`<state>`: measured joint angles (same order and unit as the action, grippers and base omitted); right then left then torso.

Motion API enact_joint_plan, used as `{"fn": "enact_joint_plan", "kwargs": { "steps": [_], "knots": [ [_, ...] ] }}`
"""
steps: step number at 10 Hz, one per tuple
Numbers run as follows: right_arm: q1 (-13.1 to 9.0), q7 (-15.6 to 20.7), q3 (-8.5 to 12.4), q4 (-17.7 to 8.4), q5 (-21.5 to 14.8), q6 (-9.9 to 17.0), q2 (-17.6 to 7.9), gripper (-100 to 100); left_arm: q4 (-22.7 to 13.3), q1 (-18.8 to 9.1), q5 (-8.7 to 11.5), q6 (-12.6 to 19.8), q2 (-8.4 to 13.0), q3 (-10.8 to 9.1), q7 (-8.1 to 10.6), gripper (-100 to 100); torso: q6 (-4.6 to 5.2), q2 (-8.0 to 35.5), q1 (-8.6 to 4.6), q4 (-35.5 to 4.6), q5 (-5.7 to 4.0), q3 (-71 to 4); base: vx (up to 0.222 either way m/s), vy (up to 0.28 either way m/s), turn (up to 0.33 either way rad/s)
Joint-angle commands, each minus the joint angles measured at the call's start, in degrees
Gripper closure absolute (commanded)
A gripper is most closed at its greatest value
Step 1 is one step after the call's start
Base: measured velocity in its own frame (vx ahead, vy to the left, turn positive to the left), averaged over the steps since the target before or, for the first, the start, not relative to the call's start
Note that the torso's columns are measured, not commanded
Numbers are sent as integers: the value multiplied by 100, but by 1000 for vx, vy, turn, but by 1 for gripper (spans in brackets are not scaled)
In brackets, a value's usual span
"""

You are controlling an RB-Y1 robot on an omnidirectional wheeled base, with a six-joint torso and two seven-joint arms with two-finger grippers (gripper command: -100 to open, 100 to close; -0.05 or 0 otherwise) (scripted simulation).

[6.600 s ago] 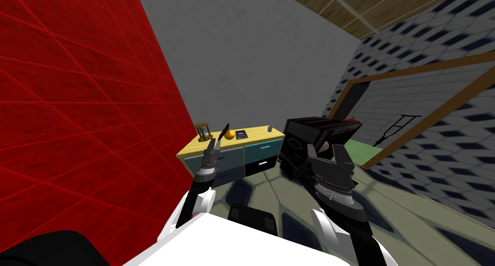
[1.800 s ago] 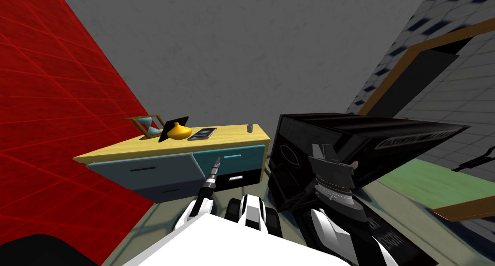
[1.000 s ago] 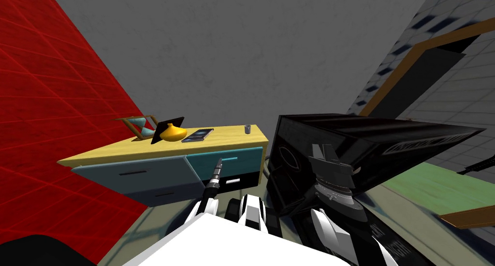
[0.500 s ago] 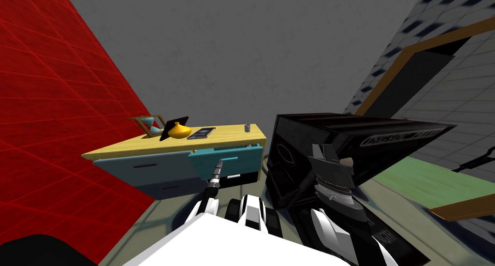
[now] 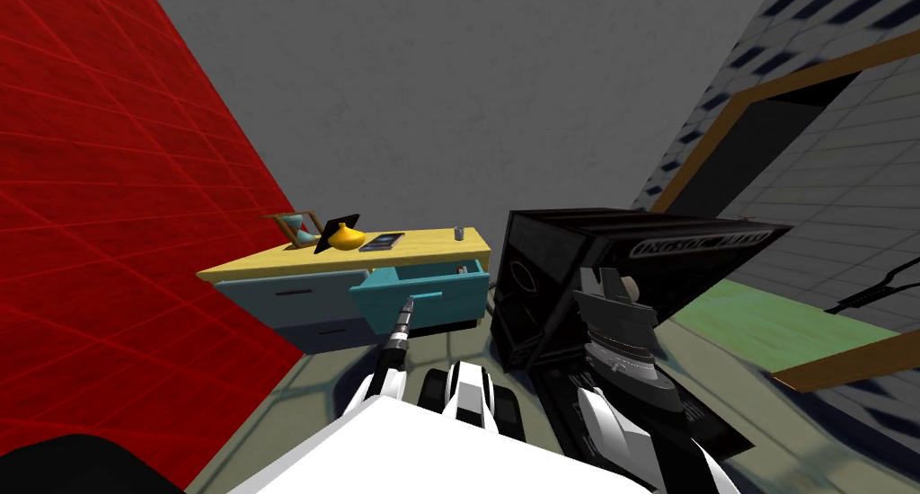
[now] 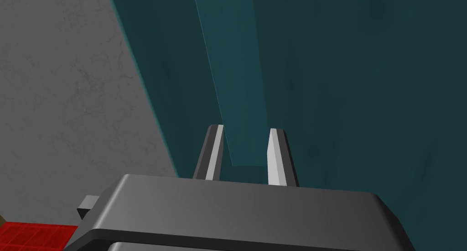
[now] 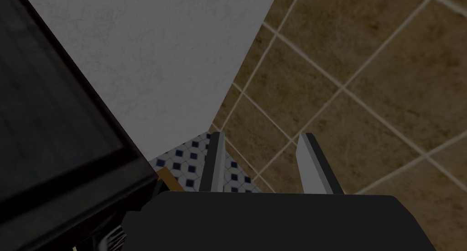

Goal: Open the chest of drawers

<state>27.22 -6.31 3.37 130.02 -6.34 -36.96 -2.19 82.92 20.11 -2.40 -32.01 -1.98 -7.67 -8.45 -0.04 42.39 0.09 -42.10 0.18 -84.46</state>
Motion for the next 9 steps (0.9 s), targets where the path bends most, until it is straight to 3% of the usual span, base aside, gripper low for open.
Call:
{"fn": "enact_joint_plan", "kwargs": {
  "steps": [1, 2, 9],
  "knots": [
    [0, 0, 0, 0, 0, 0, 0, 0, -10, 22, -4, -2, 5, 7, 2, 100, 3, -21, -1, 6, 1, -11, -95, -44, 10],
    [2, 0, 1, 0, 0, 0, -1, 0, 261, 92, -3, 267, 2, 14, 11, -100, 6, -60, 10, -4, -11, -38, -41, -18, -27],
    [3, 0, 1, 1, 0, -1, -1, 0, 1383, 277, 2, 1191, 2, 31, 40, -100, 4, -8, -9, -20, -18, -10, -16, -5, -21]
  ]
}}
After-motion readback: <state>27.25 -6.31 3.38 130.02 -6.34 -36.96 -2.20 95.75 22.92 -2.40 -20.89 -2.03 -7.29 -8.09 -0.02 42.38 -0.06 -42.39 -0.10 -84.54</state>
